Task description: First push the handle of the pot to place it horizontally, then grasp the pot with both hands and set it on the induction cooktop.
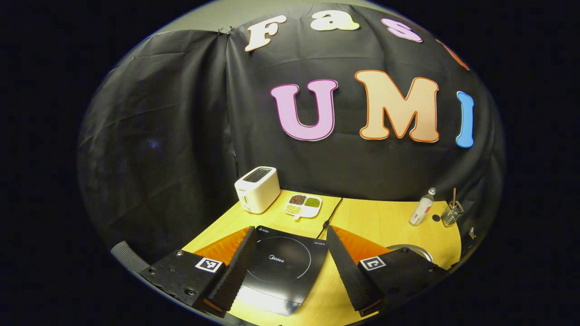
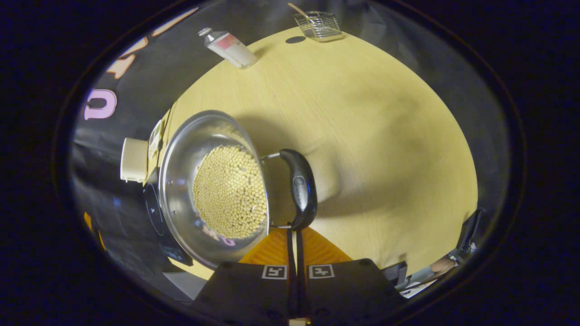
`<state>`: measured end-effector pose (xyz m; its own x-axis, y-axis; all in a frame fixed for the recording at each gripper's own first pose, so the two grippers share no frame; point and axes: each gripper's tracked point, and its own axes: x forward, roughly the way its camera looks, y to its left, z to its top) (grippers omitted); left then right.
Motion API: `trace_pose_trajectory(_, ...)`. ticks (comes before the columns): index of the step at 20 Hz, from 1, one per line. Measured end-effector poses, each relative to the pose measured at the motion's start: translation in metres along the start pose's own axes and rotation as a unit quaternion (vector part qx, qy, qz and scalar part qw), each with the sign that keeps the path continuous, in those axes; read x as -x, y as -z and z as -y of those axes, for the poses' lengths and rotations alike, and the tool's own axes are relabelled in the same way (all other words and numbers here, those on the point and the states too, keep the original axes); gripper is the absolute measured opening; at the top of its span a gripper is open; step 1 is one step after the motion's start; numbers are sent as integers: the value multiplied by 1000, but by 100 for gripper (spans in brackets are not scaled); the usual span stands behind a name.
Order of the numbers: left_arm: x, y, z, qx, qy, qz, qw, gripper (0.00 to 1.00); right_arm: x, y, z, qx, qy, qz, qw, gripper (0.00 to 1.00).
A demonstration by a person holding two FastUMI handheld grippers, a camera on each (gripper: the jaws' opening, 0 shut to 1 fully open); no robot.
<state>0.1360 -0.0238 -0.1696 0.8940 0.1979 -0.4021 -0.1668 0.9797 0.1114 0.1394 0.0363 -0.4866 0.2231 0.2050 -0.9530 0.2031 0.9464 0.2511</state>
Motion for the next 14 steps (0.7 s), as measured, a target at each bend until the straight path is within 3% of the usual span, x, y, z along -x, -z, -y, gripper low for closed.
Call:
trace_pose_trajectory(8, -1, 12, -1, 6, -10, -16, 1000, 95, 2, -18, 0, 15, 2, 6, 1000, 3)
trace_pose_trajectory(14, 0, 27, 18, -4, 10, -34, 999, 95, 15, -12, 9, 63, 9, 7, 998, 3)
